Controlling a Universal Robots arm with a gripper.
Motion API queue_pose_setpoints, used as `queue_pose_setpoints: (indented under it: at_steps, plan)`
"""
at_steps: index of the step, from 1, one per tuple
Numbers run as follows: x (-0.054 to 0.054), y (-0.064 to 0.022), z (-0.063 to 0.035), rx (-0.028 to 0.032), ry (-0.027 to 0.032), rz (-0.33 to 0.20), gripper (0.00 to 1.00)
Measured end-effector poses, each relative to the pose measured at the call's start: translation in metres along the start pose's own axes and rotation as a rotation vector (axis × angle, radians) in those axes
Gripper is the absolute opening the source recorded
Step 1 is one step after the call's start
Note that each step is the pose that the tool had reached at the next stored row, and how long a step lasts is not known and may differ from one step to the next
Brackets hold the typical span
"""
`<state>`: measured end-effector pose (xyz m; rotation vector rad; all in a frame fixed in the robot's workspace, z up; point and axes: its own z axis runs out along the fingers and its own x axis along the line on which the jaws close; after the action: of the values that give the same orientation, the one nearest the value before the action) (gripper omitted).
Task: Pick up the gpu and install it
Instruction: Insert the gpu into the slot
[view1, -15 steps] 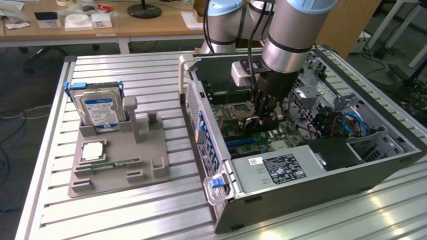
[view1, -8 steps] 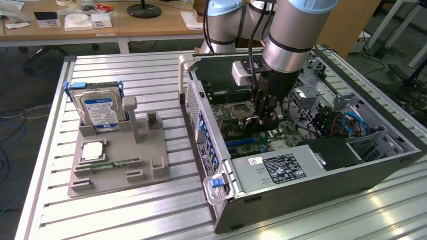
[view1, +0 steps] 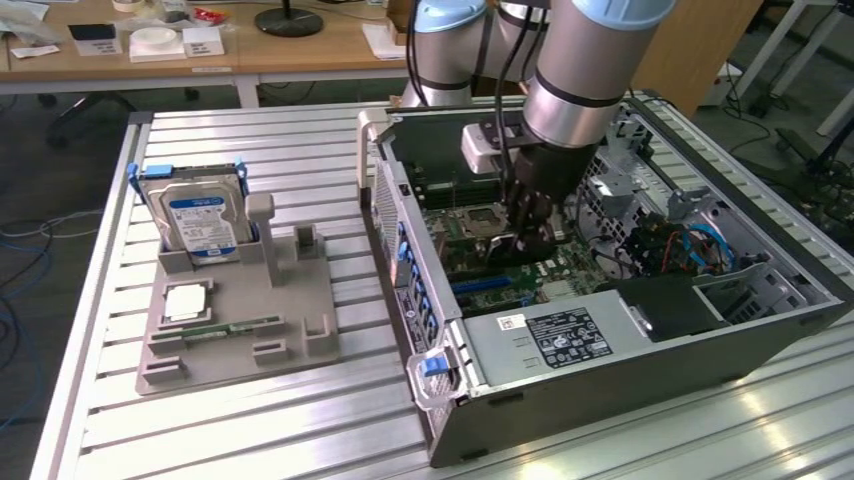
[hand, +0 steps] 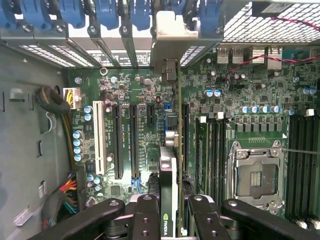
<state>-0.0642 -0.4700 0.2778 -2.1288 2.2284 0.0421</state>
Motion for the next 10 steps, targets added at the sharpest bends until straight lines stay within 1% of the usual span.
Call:
queue_pose_setpoints:
  at_steps: [2, 9, 10]
  plan:
    - [0.0002, 0.0003, 0.0025, 0.0000, 0.0003, 0.000, 0.27]
    - [0.0002, 0.0003, 0.0026, -0.0001, 0.0004, 0.000, 0.27]
    - [0.0002, 0.0003, 0.0027, 0.0000, 0.0012, 0.000, 0.27]
